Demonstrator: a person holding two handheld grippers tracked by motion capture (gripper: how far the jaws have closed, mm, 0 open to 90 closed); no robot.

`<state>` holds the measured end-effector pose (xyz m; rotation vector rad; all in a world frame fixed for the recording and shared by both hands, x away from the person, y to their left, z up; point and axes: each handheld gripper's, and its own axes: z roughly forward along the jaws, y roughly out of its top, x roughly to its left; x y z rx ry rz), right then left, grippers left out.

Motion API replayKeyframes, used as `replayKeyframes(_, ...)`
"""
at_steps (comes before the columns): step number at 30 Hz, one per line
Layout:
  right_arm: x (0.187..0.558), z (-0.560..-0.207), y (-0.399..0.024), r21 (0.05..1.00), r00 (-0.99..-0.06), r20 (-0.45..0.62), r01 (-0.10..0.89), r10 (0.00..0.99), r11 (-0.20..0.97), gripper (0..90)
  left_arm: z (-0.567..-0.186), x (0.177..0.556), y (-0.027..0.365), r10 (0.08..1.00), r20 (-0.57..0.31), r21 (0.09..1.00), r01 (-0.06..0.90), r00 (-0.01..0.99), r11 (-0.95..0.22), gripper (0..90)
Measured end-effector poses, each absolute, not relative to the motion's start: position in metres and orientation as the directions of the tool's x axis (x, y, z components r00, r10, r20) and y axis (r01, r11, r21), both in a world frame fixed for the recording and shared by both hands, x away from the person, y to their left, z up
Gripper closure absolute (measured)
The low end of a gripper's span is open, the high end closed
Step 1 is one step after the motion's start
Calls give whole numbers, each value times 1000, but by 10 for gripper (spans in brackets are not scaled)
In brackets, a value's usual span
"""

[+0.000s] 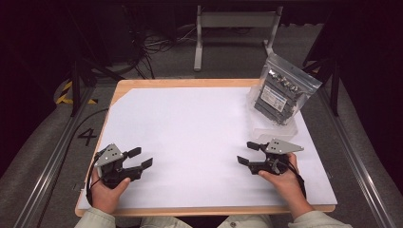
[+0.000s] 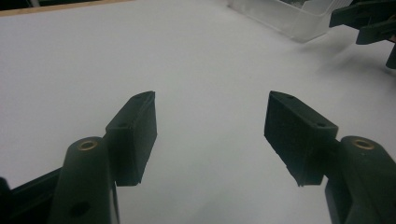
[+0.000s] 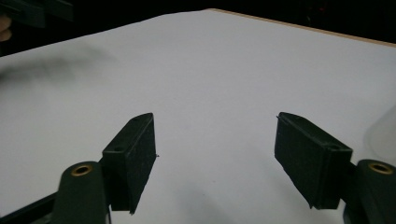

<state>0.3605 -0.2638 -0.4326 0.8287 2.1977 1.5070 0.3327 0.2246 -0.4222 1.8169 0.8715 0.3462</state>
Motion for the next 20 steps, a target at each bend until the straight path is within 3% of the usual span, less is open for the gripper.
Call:
replayKeyframes(4, 364, -443, -264, 914, -744, 80, 320, 664, 248, 294, -425, 334, 223, 700, -166, 892, 409, 694, -193, 354)
replayKeyframes(20, 363, -443, -265, 921, -730, 74, 311, 680, 234, 296, -433, 337, 226, 714, -223, 882, 449, 663, -142, 354)
